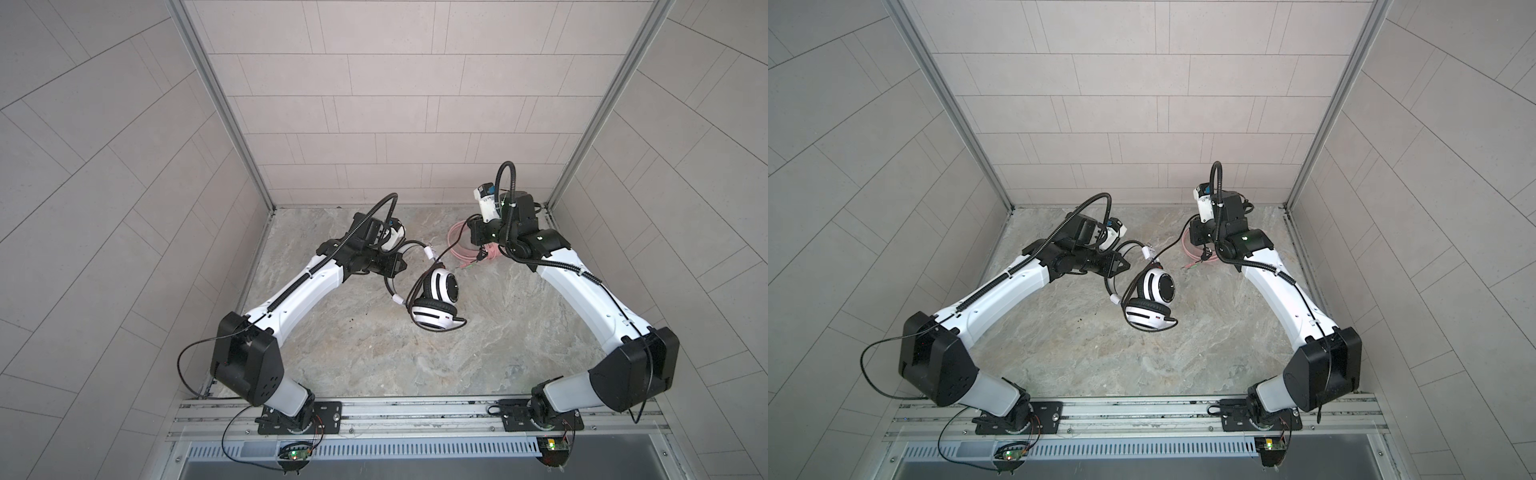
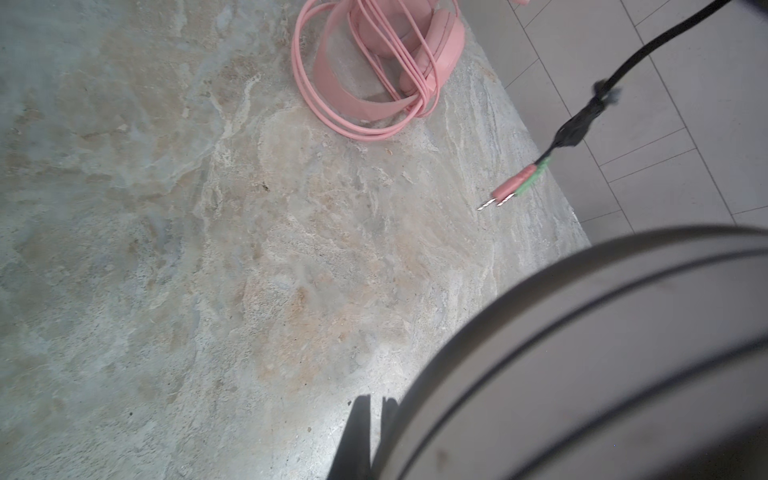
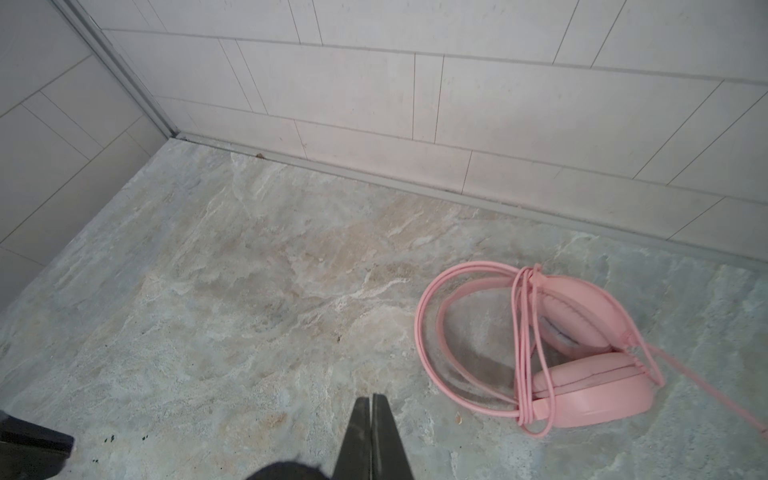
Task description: Wrap the headphones
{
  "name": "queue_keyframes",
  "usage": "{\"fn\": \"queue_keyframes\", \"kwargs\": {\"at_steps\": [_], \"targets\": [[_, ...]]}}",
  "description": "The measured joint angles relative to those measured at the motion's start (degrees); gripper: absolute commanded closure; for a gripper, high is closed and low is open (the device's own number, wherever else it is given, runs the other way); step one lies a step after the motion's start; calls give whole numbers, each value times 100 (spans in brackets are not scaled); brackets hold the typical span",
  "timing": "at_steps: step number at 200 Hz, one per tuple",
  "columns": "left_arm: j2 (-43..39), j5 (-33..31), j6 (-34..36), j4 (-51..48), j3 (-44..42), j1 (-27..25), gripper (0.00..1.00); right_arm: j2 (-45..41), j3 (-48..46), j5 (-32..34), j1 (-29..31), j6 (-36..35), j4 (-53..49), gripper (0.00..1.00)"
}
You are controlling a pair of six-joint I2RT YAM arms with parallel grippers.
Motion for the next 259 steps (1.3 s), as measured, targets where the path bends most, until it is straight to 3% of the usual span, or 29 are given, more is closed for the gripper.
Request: {"fn": "queue_keyframes", "kwargs": {"at_steps": [73,129,208,259], "targets": [[-361,422,-376,352,0,269,100,219,-501,-450,-4,243,415,100],[-389,852,-1226,1169,-24,516,100,352,-898,-817,50,522,866,100],[-400,1043,-2470,2393,-181,634,100,442,-1224,-1012,533,767,1364,98],[-531,1038,-2817,2691,-404,728,100,476,-1517,-1093,920,1005,1829,93]]}}
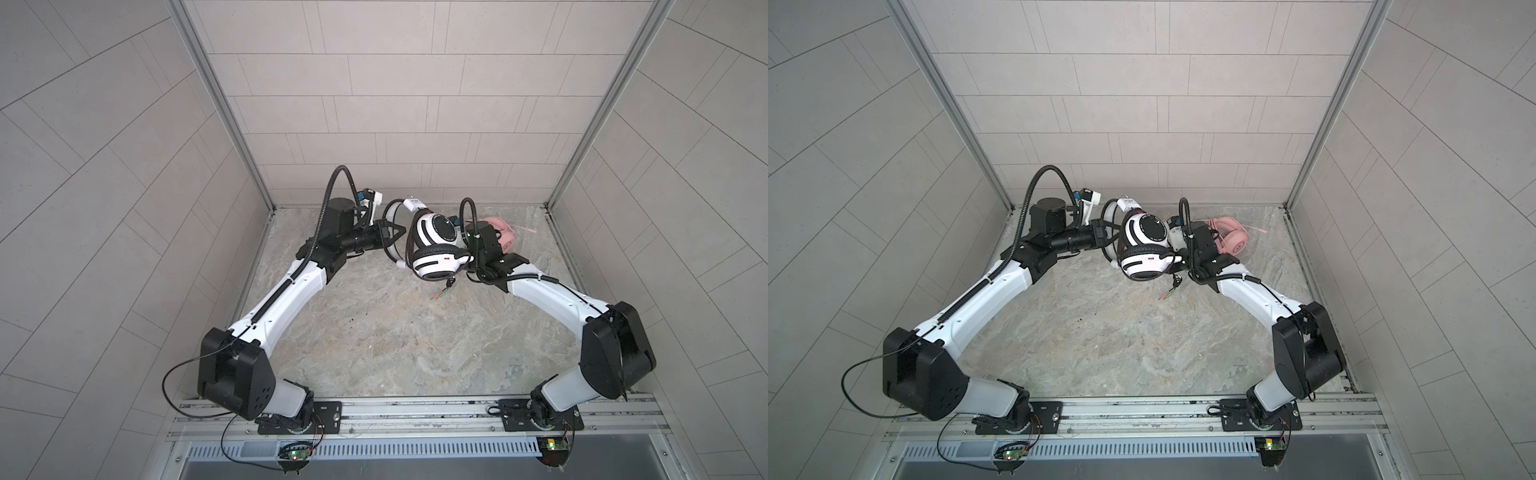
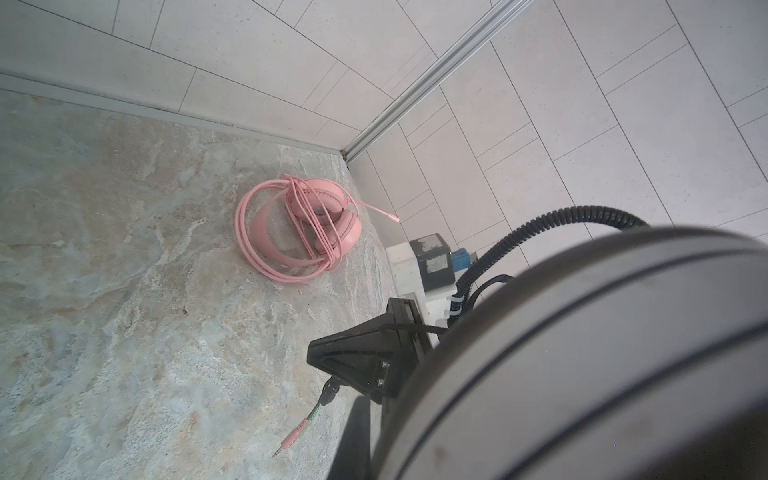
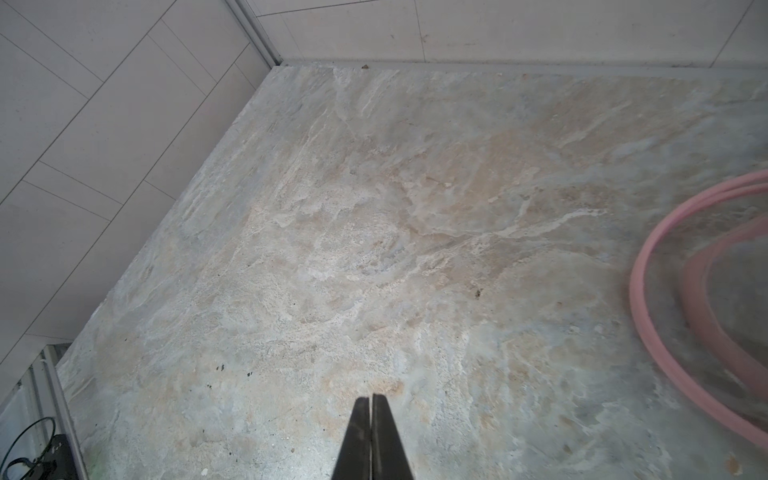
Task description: Wrap the headphones
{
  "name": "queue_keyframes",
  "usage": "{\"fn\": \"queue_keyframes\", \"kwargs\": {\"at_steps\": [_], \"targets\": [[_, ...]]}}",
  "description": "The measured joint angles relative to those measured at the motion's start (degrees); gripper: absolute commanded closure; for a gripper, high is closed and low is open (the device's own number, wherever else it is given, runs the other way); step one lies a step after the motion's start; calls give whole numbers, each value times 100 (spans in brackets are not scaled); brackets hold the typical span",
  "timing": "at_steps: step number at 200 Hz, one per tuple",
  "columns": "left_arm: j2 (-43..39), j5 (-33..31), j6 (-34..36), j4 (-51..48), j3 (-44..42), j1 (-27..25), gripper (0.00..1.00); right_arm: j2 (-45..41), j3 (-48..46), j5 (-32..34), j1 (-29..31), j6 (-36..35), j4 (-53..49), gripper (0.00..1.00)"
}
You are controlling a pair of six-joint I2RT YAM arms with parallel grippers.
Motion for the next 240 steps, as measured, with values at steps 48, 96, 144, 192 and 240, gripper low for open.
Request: {"fn": "queue_keyframes", "kwargs": {"at_steps": [48,96,144,192,240], "targets": [[-260,2,-433,358,-66,210,100,188,-437,-13,184,286,326,84],[-424,9,-564,398,-203,205,100,837,-485,-363,260,1137,1661,65],[-498,2,-214,-181,57,245,100,1307,-118,-514,505,1342,1812,57],[-581,-28,-92,-452,140,345,100,1305,-181,-678,560,1349,2028,55],[-581,-15,-317,-457,184,428,100,1421,-210,-857,573,1624,2465,86]]}}
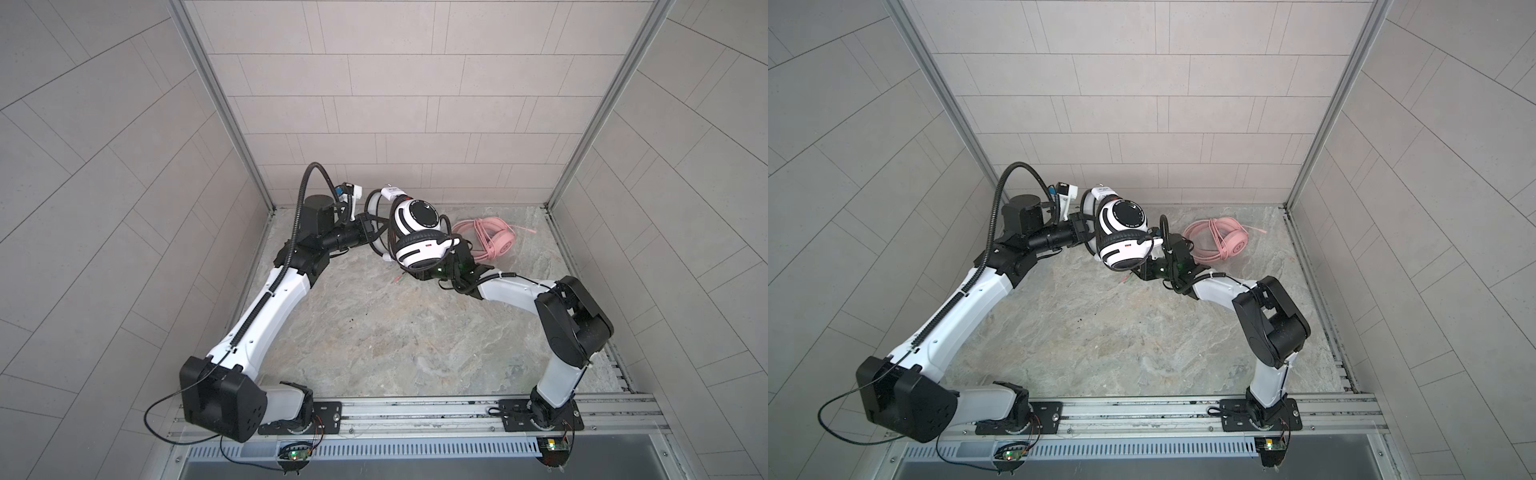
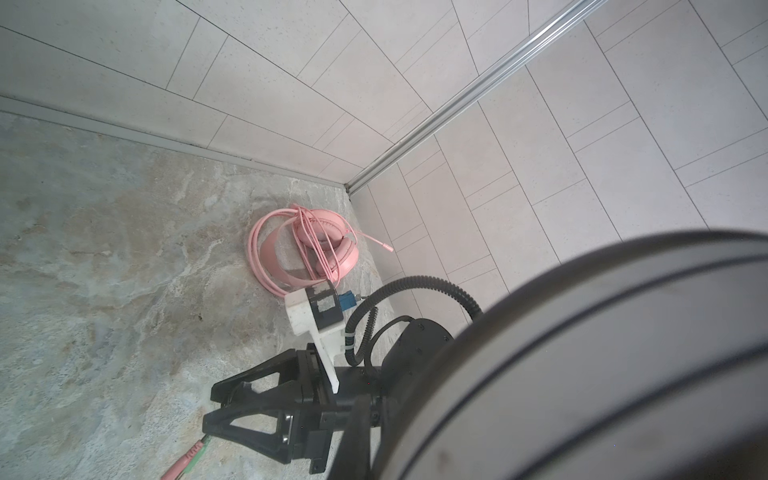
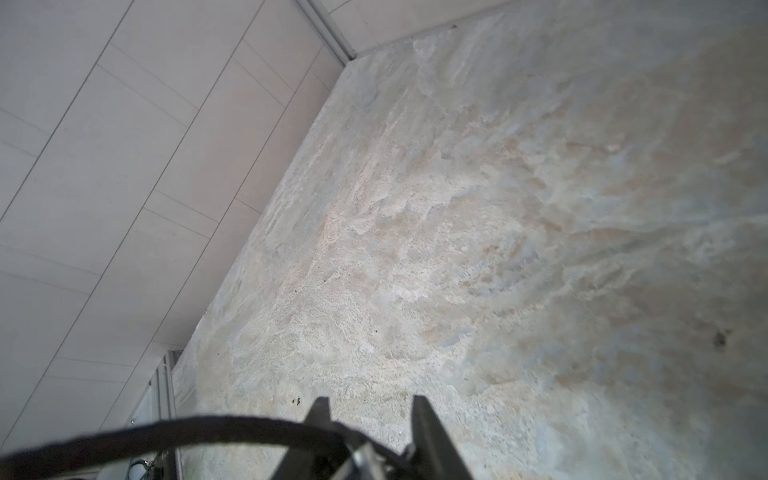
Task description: Wrap the headphones
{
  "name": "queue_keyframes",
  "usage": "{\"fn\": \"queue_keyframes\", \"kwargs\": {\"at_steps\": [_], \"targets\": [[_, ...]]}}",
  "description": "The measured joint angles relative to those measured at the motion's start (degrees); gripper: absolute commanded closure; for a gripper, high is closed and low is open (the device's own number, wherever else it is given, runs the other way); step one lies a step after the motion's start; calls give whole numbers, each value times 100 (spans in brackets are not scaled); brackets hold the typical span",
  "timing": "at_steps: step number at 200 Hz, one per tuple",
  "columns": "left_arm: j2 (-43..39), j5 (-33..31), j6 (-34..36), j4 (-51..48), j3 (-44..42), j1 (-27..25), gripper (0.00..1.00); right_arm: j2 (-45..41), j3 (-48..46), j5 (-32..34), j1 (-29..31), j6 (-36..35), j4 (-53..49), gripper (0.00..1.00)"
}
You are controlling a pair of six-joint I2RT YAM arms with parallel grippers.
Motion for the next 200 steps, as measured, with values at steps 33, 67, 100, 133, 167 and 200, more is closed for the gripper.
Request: {"fn": "queue_keyframes", "kwargs": {"at_steps": [33,67,100,133,167,200], "targets": [[0,-221,-57,-181,197,151,100,26,-76,-55,68,24,133,92],[-2,-920,-302,-422,223,313,100,-356,-527,20,199,-9,37,92],[-11,-1904,-542,-656,205,343,100,-1034,-920,313,553,-151,-415,92],[-98,-2990,-638,-885,42,348,100,-1779,-1010,568,1115,-402,-1172,92],[-153,-4148,-553,-1268,-79,348,100,-2490,-608,1132,1786,-918,-2365,92],[-151,-5224,-479,-1753,-92,345,100,-3001,2,1602,2164,-1263,-3257,92]]}}
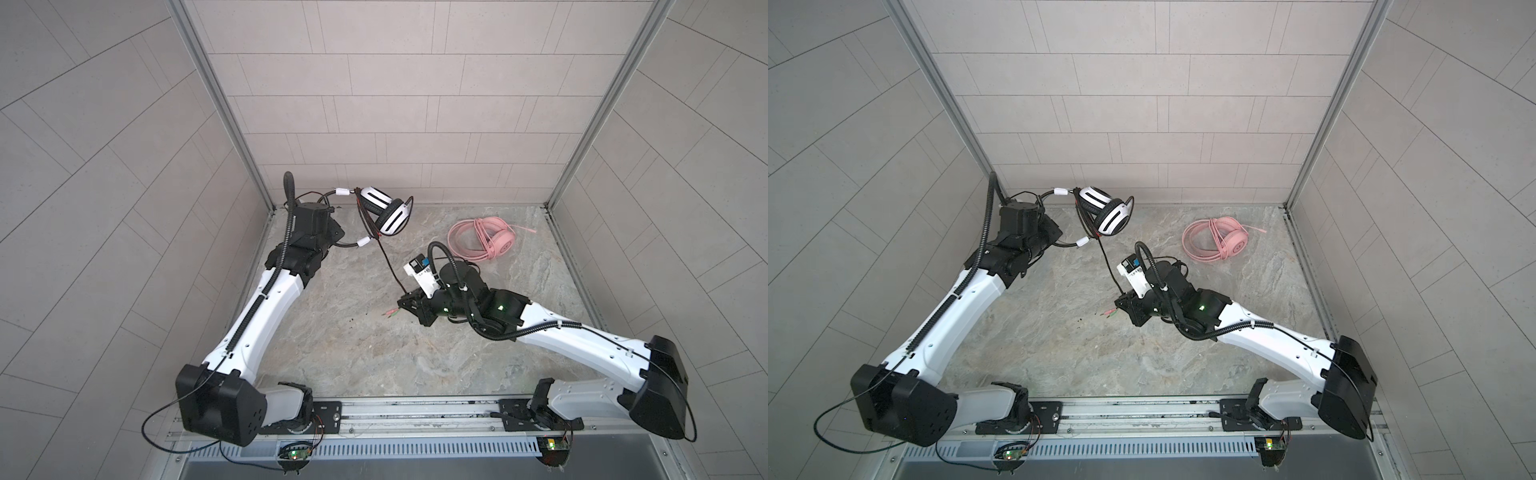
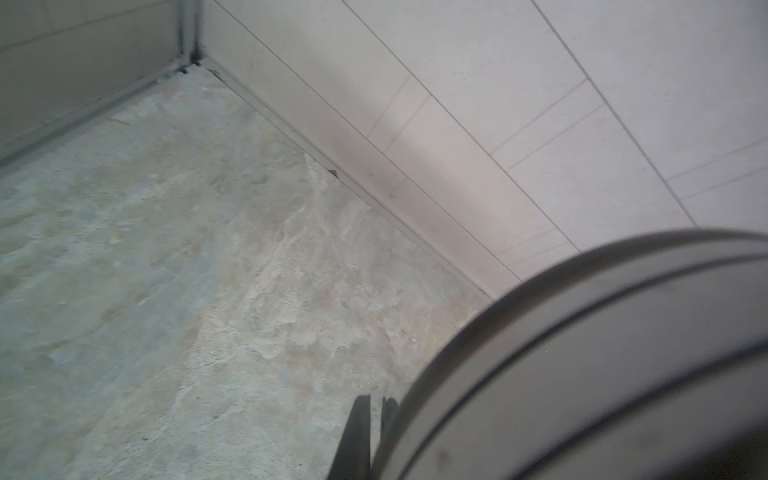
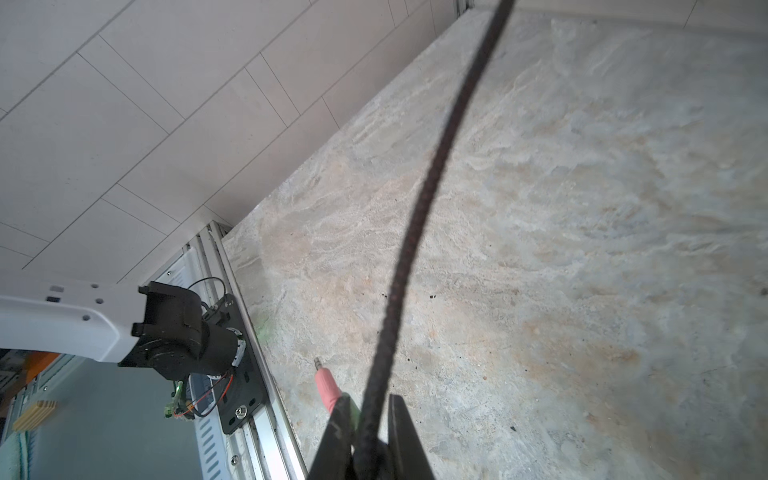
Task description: Wrap the headphones
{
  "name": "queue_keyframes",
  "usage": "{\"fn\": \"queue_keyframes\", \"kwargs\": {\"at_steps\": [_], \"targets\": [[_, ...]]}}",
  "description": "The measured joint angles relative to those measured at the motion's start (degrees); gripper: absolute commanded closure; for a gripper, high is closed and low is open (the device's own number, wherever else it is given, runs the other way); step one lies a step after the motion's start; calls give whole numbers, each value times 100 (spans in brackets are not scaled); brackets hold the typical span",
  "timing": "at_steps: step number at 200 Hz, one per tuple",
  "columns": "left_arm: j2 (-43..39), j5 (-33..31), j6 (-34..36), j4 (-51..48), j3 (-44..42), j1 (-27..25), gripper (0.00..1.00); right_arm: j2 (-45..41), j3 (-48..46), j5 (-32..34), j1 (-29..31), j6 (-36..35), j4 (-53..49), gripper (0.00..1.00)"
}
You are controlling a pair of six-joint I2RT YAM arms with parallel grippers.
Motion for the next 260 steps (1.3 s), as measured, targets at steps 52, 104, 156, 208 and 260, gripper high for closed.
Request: {"fn": "queue_keyframes", "kwargs": {"at_steps": [52,104,156,208,260], "targets": [[205,-704,748,-820,44,-304,100,-122,885,348,31,-356,-898,91],[212,-1097,2004,-1091,46,-990,100,-63,1753,837,-55,-918,-1705,90],[-111,173,3340,-1001,-205,-1099,100,560,2780,1458,-382,-1744,-2623,89],[-181,1655,3919,-986,-330,-1139,100,1132,3222,1722,-647,-2352,-3119,86],[-293,2391,4037,-815,-380,-1106,100,1285,3156,1480,-977,-2544,-3093,80]]}}
